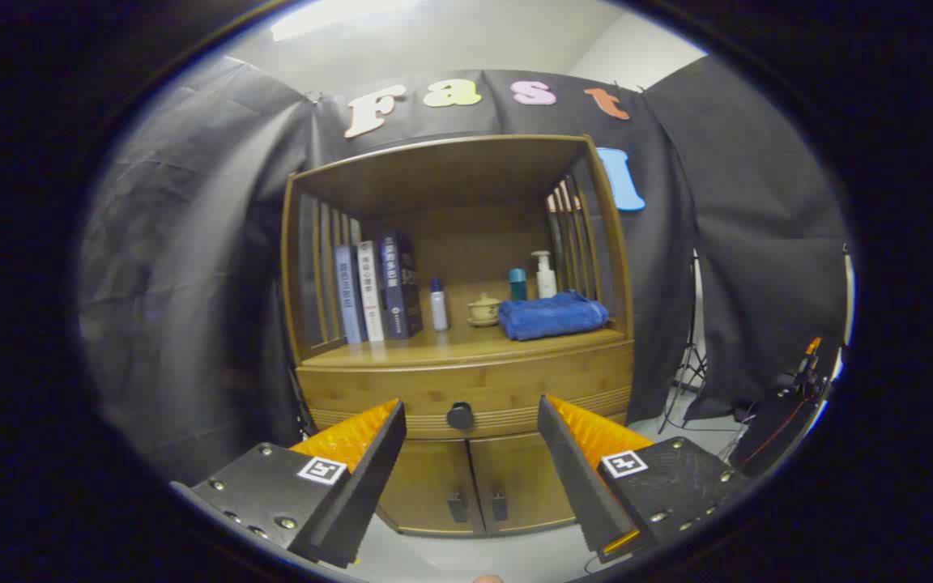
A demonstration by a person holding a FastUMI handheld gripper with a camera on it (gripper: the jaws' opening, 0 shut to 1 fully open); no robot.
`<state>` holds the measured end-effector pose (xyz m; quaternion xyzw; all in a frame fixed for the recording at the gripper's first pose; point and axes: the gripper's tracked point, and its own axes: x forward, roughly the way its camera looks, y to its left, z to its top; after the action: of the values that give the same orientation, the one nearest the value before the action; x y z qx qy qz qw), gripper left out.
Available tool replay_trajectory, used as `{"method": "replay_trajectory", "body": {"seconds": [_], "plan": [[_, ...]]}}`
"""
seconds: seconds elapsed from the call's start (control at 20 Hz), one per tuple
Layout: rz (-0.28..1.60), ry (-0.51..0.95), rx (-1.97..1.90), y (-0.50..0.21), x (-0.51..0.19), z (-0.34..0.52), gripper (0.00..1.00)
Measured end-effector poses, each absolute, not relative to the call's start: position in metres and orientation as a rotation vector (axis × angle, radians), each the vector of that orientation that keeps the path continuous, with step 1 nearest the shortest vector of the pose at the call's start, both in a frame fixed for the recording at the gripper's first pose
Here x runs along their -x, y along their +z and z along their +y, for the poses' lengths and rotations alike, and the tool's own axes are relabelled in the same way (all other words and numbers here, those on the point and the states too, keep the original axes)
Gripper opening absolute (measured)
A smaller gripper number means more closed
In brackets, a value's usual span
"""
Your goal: Pull open the drawer, take out the items inside it, and place them on the countertop above the cabinet.
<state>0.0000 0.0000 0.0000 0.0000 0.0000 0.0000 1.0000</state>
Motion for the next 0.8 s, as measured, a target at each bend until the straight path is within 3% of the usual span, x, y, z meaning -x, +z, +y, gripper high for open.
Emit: {"method": "replay_trajectory", "body": {"seconds": [0.8], "plan": [[0.034, -0.022, -0.022, -0.010, 0.007, 0.005, 0.99]]}}
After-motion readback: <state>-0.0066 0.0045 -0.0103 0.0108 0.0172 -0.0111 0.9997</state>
